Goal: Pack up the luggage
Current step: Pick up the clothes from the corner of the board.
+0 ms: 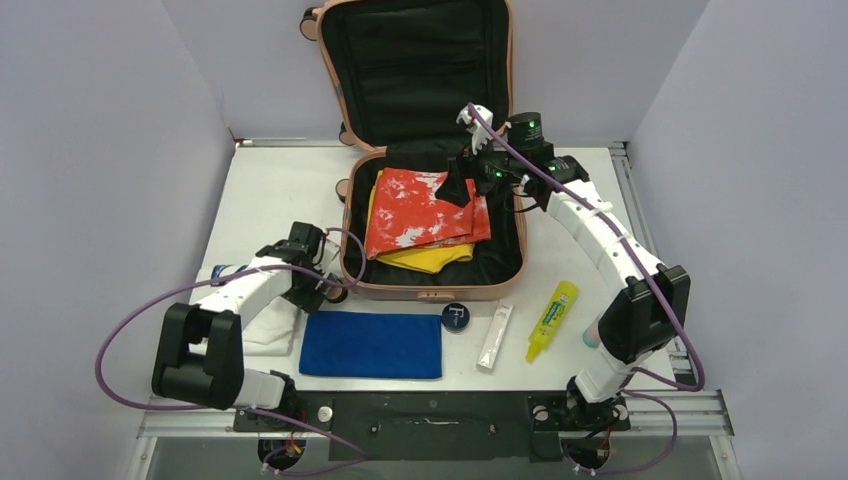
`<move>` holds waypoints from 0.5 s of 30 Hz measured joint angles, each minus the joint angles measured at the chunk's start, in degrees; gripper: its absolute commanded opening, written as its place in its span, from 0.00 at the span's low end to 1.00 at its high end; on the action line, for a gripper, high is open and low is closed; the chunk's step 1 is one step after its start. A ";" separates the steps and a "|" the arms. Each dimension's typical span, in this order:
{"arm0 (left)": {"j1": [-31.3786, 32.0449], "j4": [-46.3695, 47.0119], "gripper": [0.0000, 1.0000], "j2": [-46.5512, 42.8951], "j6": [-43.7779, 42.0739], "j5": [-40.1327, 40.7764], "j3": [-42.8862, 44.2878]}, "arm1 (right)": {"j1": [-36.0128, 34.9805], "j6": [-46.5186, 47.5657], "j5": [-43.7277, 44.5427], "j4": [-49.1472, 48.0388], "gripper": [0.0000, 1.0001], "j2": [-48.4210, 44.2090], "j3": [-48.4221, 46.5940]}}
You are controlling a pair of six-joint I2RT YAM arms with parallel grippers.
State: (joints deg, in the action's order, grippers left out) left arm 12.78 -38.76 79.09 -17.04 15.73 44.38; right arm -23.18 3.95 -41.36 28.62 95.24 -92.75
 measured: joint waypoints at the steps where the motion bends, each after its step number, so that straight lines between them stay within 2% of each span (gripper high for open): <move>1: -0.02 0.57 0.70 0.92 0.13 0.70 0.00 | 0.00 0.13 0.00 -0.02 0.77 0.00 0.07; 11: 0.00 2.03 0.38 8.44 0.46 2.80 1.44 | 0.44 0.83 0.00 0.17 0.78 0.00 1.07; 15: -0.02 1.38 0.10 11.04 1.31 2.75 2.86 | 0.70 1.01 -0.02 0.20 0.79 0.00 1.07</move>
State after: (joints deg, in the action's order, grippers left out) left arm 12.75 -37.39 90.13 -15.73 18.48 47.24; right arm -22.48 4.95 -41.39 28.82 95.24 -91.68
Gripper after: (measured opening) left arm 0.278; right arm 0.783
